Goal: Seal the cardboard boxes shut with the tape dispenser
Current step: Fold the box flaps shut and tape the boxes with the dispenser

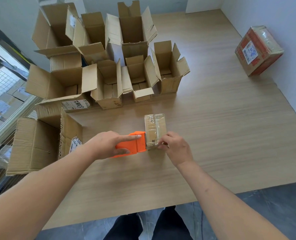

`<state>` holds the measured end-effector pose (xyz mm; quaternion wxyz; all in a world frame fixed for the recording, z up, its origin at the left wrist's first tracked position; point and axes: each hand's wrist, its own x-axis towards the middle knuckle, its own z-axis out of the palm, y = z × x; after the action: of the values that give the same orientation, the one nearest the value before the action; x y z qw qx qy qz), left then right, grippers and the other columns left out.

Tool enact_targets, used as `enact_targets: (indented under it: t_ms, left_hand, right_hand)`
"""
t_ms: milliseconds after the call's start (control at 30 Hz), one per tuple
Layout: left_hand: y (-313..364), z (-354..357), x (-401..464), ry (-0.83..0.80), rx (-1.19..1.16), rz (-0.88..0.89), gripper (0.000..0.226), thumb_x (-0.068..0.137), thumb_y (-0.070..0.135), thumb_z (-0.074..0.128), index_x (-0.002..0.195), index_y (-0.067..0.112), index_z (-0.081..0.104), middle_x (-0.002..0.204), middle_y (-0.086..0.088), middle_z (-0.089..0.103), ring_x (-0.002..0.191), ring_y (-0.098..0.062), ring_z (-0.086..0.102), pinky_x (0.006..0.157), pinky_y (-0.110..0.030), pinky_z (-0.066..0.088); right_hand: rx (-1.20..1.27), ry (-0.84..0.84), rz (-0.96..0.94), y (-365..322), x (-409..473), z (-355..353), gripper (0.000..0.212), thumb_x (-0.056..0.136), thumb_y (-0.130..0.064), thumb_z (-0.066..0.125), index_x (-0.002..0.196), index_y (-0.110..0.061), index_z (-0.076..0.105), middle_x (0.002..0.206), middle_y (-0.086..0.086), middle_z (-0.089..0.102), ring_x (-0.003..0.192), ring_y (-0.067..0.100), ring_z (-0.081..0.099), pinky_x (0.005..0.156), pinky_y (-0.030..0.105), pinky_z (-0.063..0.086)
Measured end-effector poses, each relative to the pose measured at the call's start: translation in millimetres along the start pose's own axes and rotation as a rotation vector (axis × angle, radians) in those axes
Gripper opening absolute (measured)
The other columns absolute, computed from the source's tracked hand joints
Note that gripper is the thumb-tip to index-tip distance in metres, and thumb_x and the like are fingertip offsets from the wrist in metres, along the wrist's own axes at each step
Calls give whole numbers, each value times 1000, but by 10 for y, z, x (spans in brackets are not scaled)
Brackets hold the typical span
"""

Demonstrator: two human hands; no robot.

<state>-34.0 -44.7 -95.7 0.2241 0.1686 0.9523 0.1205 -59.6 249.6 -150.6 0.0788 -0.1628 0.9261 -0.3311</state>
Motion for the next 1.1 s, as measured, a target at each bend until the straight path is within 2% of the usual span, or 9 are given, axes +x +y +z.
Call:
enact_targets:
  t_ms: [133,367,533,633,700,800,867,967,1100]
  left_hand:
    - [40,59,21,26,-21,-12,68,94,63,54,141,77,7,98,4,62,88,-19,58,75,-36,49]
    - [53,117,52,45,-56,-27,68,93,64,56,140,78,8,95,6,62,84,-19,56,75,-38,50]
    - [91,135,34,41,-92,-48,69,93,63,56,136,80,5,85,7,53,80,-19,54,71,-36,48]
    - [120,165,43,43,-108,-61,69,92,64,58,136,81,7,91,6,58,81,-20,57,71,-36,49]
    - [154,170,54,53,-121,-72,68,91,63,59,136,81,10,96,5,62,81,-19,56,71,-35,50]
    - [161,178,27,53,-173,-93,67,90,62,62,141,75,19,92,4,61,78,-19,54,72,-36,50]
    - [105,171,-56,41,-227,-90,68,90,61,64,141,74,22,88,5,60,73,-16,53,72,-36,51]
    - [7,156,-189,1,-328,-77,67,89,60,66,140,75,25,84,9,58,67,-9,53,72,-34,53]
    - [-103,103,-292,-76,-287,-114,66,88,62,66,140,74,28,79,9,52,68,-11,51,67,-29,46]
  right_hand:
    - [-88,130,36,4,-36,19,18,77,-21,85,84,-17,68,88,-3,61,84,22,60,61,34,49]
    - [216,231,260,7,-16,42,35,66,-10,90,97,-22,79,92,-4,69,80,13,70,81,32,58]
    - [45,121,177,-44,-21,-50,34,71,-16,91,100,-20,75,104,-1,66,95,22,66,83,35,56]
    - [-134,121,-43,-202,-24,-15,35,61,-18,95,91,-21,78,122,8,64,109,31,61,88,39,51]
    - [-130,94,-110,-322,-39,49,25,67,-12,90,87,-20,78,112,6,68,99,32,65,79,39,55]
    - [10,36,97,-395,-38,124,6,89,-14,72,92,-10,74,104,3,66,98,21,62,80,36,50]
    - [5,36,132,-349,10,214,12,91,-18,69,88,-6,69,102,1,63,94,16,56,78,34,45]
    - [-58,20,149,-364,20,245,13,90,-23,67,83,-12,67,95,-6,59,86,8,49,70,30,45]
    - [-154,75,47,-415,-18,211,18,88,-13,72,74,-13,60,85,0,58,84,21,55,61,34,48]
